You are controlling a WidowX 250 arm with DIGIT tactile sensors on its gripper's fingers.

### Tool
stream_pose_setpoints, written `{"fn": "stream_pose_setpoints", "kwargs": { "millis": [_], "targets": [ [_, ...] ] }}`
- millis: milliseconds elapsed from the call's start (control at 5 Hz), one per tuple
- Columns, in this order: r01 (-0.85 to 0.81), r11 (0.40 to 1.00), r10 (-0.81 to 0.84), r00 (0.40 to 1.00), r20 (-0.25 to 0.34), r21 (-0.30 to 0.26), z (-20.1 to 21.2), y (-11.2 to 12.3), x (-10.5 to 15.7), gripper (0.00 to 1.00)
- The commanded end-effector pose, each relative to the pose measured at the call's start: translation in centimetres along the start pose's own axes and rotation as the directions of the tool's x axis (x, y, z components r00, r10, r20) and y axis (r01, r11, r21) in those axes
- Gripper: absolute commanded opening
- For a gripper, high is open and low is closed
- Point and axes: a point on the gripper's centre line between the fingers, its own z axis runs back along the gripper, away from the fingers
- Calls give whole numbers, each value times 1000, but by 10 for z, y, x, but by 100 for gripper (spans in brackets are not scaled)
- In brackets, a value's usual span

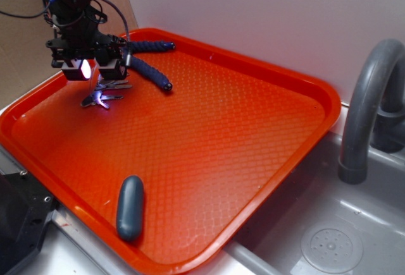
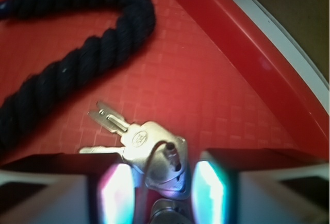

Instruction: Grab the silver keys.

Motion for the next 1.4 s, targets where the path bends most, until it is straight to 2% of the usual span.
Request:
{"fn": "stream_pose_setpoints", "kwargs": {
  "millis": [0,200,400,600,800,1000,1200],
  "targets": [
    [81,997,-81,997,16,16,19,12,11,0],
    [282,957,-283,959,-3,-70,72,8,9,0],
    [469,841,-464,881,85,-270,133,0,-20,0],
    [639,672,-637,757,146,-374,193,-7,-41,0],
    [718,578,-727,669,155,-387,248,-18,-45,0],
    [708,613,-710,688,148,-350,297,-24,-32,0],
    [695,648,-695,707,131,-311,289,-36,-30,0]
  ]
}}
